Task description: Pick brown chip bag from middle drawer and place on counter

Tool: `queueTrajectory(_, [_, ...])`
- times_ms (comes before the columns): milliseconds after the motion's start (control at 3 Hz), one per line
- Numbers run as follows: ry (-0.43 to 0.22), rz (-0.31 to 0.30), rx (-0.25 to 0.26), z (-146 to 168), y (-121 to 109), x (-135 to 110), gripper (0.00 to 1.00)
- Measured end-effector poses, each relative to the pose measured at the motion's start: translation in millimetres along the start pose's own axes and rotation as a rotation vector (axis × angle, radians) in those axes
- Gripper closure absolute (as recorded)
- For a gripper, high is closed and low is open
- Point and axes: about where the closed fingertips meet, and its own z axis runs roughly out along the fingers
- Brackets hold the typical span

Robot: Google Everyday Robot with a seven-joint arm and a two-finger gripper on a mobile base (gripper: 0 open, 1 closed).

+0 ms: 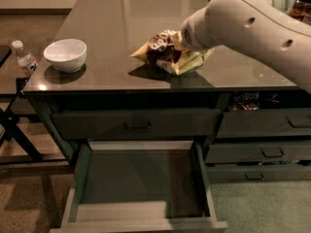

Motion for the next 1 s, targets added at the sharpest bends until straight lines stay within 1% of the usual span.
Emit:
queueTrajectory(667, [-0.002, 0.032, -0.041, 52, 5, -6, 1.0])
queueTrajectory(1000, [-0.001, 0.032, -0.043, 53, 6, -5, 0.81])
